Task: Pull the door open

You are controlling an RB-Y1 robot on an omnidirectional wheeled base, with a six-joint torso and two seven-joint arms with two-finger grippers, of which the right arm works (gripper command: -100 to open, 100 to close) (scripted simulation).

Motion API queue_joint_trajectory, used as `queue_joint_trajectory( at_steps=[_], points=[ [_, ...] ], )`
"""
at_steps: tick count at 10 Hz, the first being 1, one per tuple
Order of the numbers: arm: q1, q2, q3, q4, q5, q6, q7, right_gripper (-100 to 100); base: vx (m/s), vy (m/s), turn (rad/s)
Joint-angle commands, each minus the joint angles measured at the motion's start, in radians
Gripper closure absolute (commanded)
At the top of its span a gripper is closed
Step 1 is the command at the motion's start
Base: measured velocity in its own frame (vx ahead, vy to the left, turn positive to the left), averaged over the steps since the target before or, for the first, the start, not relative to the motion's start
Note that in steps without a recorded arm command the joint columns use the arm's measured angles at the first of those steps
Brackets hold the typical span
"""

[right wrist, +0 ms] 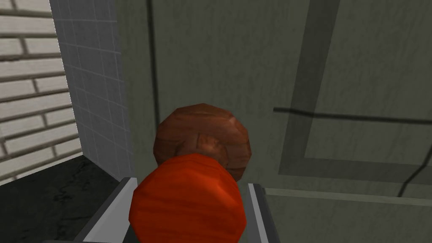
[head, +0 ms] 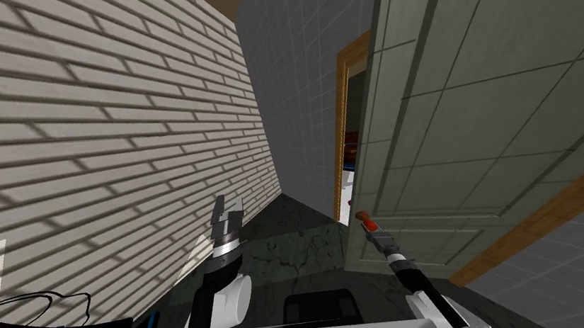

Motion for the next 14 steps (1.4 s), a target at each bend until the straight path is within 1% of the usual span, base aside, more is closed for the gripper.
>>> queue_joint_trajectory(
  at_steps=[1, 2, 3, 9, 10, 11, 12, 13, 14],
  points=[
    [0.0, 0.0, 0.0, 0.0, 0.0, 0.0, 0.0, 100, -0.111, -0.014, 0.017],
    [0.018, -0.018, 0.023, -0.001, 0.012, -0.024, -0.026, 100, -0.159, -0.032, 0.13],
    [0.021, -0.023, 0.028, -0.001, 0.015, -0.03, -0.032, 100, -0.222, -0.058, 0.109],
    [0.07, -0.083, 0.092, -0.006, 0.048, -0.111, -0.108, 100, -0.198, -0.056, 0.097],
    [0.071, -0.079, 0.085, -0.017, 0.045, -0.095, -0.097, 100, -0.099, -0.021, 0.022],
    [0.082, -0.088, 0.097, -0.008, 0.051, -0.118, -0.112, 100, -0.113, -0.046, 0.125],
    [0.087, -0.094, 0.102, -0.003, 0.055, -0.133, -0.119, 100, -0.171, -0.051, 0.168],
    [0.09, -0.097, 0.105, 0.0, 0.056, -0.141, -0.124, 100, -0.173, -0.047, 0.102],
    [0.097, -0.104, 0.111, 0.006, 0.06, -0.159, -0.133, 100, -0.203, -0.093, 0.135]
  ],
)
